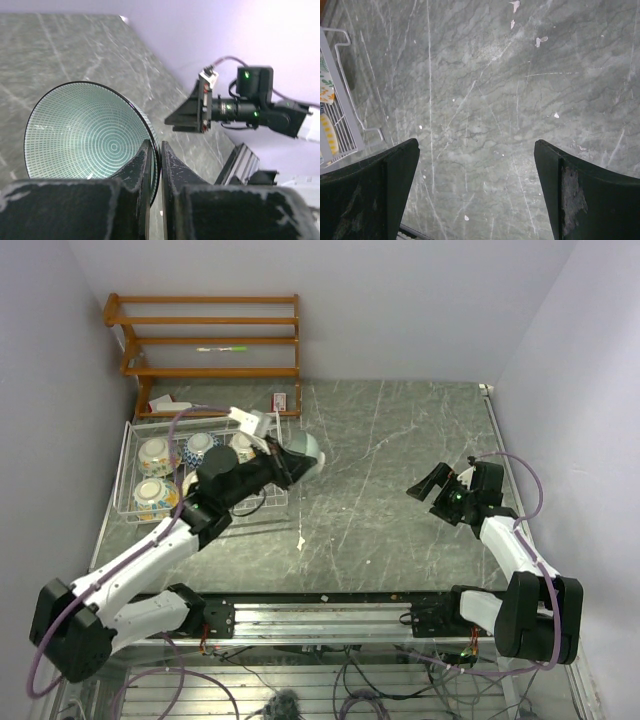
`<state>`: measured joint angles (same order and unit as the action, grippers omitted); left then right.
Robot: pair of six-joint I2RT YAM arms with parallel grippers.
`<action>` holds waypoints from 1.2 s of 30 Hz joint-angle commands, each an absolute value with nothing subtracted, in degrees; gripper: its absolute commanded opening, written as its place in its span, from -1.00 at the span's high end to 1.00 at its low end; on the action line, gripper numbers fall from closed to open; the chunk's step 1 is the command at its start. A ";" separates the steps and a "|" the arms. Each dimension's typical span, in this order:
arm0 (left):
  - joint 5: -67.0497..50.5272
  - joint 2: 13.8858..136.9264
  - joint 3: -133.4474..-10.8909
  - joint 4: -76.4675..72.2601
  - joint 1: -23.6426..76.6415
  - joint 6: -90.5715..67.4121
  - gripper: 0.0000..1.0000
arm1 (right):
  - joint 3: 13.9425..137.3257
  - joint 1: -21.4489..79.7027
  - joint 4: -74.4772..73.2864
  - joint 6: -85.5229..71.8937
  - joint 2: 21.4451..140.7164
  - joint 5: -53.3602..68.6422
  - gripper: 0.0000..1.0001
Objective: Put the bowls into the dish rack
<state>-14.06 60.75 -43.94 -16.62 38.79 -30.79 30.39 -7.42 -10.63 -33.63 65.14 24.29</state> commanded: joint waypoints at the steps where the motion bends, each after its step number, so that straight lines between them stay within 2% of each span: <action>1: -15.07 53.04 -40.93 -23.95 32.80 -37.95 0.86 | 30.11 -7.91 -10.41 -32.82 63.86 24.98 -0.99; 7: -13.68 47.07 -36.86 -21.15 22.73 -45.27 0.85 | 29.32 -7.90 -9.71 -32.98 63.99 25.63 -0.98; 15: -22.13 50.53 -26.06 -38.70 8.72 -61.85 0.85 | 28.48 -7.91 -9.91 -32.23 63.75 25.21 -0.98; 22: -26.94 60.15 -22.41 -54.33 7.12 -70.09 0.86 | 28.13 -7.91 -9.00 -32.38 64.83 25.22 -0.98; 36: -28.96 77.06 -20.14 -72.14 6.90 -78.42 0.85 | 27.60 -7.90 -7.85 -32.51 66.27 24.44 -0.98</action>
